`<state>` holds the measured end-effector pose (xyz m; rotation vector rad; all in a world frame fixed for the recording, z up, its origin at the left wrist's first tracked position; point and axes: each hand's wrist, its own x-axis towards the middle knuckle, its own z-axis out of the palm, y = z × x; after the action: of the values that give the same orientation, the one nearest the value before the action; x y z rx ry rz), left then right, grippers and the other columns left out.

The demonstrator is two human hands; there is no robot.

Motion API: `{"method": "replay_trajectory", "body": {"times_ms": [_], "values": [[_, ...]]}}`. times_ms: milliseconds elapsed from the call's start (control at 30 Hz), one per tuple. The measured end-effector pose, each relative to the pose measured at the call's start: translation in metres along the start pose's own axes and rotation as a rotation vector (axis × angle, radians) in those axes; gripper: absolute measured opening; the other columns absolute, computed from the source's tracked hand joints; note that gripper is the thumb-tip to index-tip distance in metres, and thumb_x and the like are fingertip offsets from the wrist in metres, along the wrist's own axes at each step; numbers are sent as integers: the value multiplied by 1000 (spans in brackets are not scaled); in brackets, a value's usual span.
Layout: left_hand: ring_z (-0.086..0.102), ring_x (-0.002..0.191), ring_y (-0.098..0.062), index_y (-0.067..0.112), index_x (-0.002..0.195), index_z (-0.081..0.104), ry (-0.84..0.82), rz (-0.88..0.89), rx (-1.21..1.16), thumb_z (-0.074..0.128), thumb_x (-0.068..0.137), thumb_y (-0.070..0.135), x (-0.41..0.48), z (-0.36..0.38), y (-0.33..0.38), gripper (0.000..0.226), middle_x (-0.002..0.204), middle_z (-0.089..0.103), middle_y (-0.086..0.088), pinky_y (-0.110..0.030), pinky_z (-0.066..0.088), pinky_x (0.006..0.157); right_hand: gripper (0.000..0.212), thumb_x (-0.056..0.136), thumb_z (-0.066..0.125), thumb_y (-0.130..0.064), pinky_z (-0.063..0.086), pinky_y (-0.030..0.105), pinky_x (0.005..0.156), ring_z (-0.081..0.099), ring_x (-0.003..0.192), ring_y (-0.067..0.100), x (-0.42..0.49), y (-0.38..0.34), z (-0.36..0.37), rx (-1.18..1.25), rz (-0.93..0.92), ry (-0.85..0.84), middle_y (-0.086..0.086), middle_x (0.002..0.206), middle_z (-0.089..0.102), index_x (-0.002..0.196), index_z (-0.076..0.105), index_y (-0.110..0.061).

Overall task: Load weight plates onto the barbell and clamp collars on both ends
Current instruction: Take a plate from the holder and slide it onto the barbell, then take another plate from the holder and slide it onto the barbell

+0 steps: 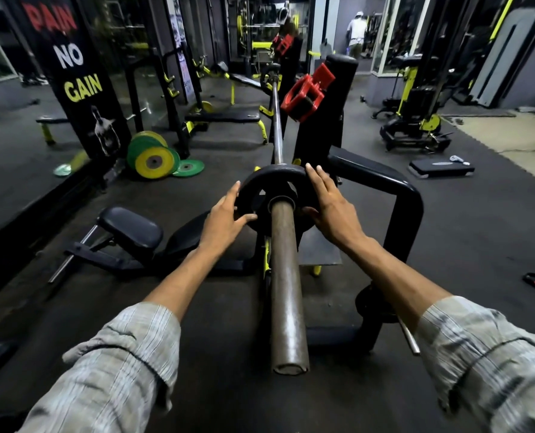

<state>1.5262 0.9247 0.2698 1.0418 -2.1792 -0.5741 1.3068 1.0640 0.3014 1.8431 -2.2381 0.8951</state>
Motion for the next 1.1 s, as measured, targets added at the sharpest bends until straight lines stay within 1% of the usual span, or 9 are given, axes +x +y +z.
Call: {"method": "replay_trajectory", "body": {"times_ms": [100, 267, 333, 467, 600, 800, 900, 967, 1100], "values": [[59, 130, -27, 23, 154, 37, 9, 10, 114, 77, 84, 49, -35, -17, 1, 84, 147, 57, -6, -51, 54, 99, 94, 95, 71, -37, 59, 53, 91, 46, 146, 33, -21, -8, -11, -81, -29, 4, 3, 174, 20, 166, 10, -32], [56, 132, -23, 20, 150, 46, 59, 140, 190, 71, 91, 47, -86, -55, 14, 70, 145, 57, -2, -44, 53, 100, 79, 99, 61, -49, 55, 48, 101, 47, 145, 31, -62, -30, -36, -149, -110, 3, 7, 169, 32, 164, 24, -25], [55, 133, -22, 18, 149, 47, 63, 187, 215, 68, 92, 48, -104, -74, 26, 67, 146, 56, -2, -42, 53, 101, 74, 99, 57, -52, 53, 47, 103, 47, 144, 30, -80, -47, -49, -162, -120, -11, 8, 167, 37, 162, 31, -23], [51, 137, -21, 17, 149, 46, 18, 314, 253, 57, 93, 59, -136, -97, 52, 72, 149, 54, -4, -40, 48, 110, 73, 98, 51, -61, 50, 47, 106, 48, 144, 28, -117, -68, -71, -175, -156, -36, 6, 164, 41, 159, 38, -23], [49, 140, -20, 18, 150, 46, -17, 400, 295, 51, 91, 66, -158, -103, 92, 77, 152, 52, -5, -39, 43, 114, 71, 98, 53, -60, 50, 46, 107, 49, 142, 27, -150, -70, -98, -174, -168, -34, 5, 161, 46, 157, 41, -23], [48, 141, -21, 17, 150, 46, -68, 534, 340, 52, 91, 69, -165, -79, 164, 79, 153, 51, -6, -42, 38, 119, 68, 98, 56, -59, 48, 45, 106, 51, 141, 27, -179, -39, -142, -195, -169, 1, 5, 160, 48, 154, 46, -22], [49, 139, -23, 16, 149, 47, -100, 565, 364, 46, 90, 72, -166, -49, 204, 81, 151, 53, -7, -41, 38, 118, 70, 95, 48, -64, 51, 45, 103, 53, 139, 28, -193, -4, -165, -202, -151, -7, 5, 158, 50, 152, 48, -23], [49, 139, -23, 15, 149, 48, -125, 568, 342, 48, 90, 71, -169, -22, 228, 80, 151, 53, -8, -44, 40, 117, 72, 94, 46, -67, 52, 45, 103, 54, 138, 28, -203, 24, -178, -205, -140, -21, 4, 158, 51, 151, 50, -23], [50, 138, -23, 14, 147, 49, -173, 547, 293, 50, 91, 69, -176, 50, 272, 79, 149, 54, -7, -44, 40, 116, 65, 96, 63, -56, 50, 46, 105, 53, 140, 29, -230, 94, -205, -193, -84, -58, 6, 158, 51, 150, 52, -21]]}}
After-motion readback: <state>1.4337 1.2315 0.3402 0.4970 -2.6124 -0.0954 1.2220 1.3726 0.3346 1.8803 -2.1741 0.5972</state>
